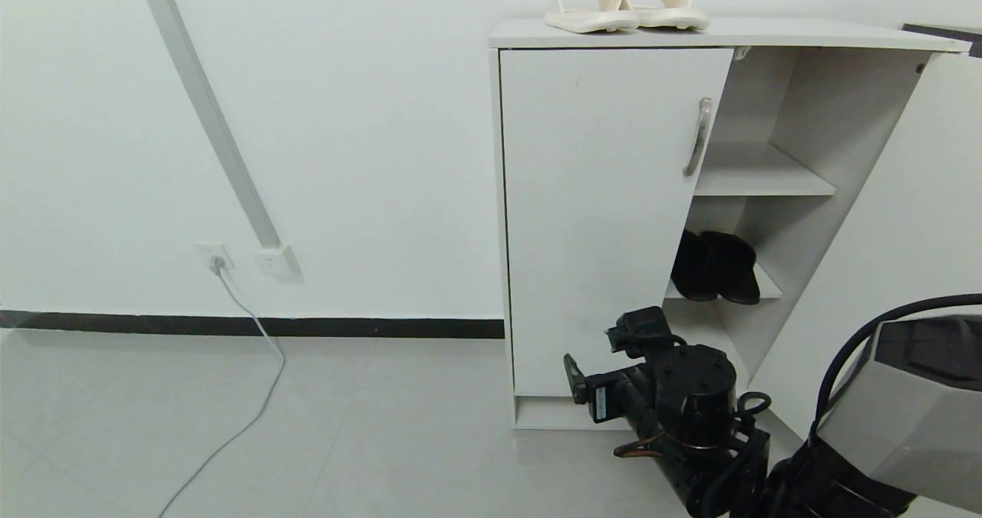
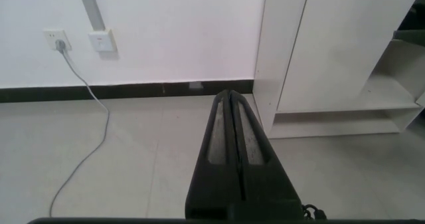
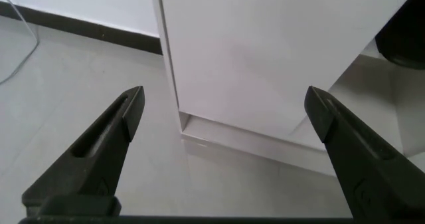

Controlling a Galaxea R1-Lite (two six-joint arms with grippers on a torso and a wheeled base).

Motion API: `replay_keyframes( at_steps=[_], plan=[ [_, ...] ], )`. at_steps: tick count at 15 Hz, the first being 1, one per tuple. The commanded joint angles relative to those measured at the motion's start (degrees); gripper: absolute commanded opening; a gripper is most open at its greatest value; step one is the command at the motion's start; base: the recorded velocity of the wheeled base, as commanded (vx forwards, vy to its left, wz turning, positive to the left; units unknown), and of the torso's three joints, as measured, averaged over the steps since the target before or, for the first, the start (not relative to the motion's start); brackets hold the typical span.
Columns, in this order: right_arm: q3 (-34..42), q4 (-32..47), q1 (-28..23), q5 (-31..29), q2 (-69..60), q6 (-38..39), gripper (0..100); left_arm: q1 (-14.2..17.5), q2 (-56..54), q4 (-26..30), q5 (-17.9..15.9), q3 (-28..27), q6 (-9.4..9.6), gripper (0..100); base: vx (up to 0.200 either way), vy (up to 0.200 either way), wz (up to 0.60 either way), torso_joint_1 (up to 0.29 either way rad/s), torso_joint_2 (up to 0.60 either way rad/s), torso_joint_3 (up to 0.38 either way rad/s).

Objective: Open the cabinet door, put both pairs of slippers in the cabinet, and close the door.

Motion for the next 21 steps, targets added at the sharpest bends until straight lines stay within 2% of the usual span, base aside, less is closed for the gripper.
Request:
replay_keyframes(
  at_steps=[1,9,12,21],
  plan=[
    [0.0,0.1,-0.1,0.0,0.1,0.0,100,0.0,0.1,0.0,0.0,0.0,-0.01,0,0.0,0.0,0.0,0.0,0.0,0.0],
    [0.2,0.2,0.0,0.0,0.7,0.0,100,0.0,0.1,0.0,0.0,0.0,-0.1,0,0.0,0.0,0.0,0.001,-0.03,-0.03],
    [0.1,0.1,-0.1,0.0,1.0,0.0,100,0.0,0.1,0.0,0.0,0.0,-0.1,0,0.0,0.0,0.0,0.018,-0.22,-0.338],
    [0.3,0.0,-0.1,-0.1,1.0,0.0,100,0.0,0.1,0.0,0.0,0.0,-0.01,0,0.0,0.0,0.0,0.103,-0.5,-0.344]
  ],
)
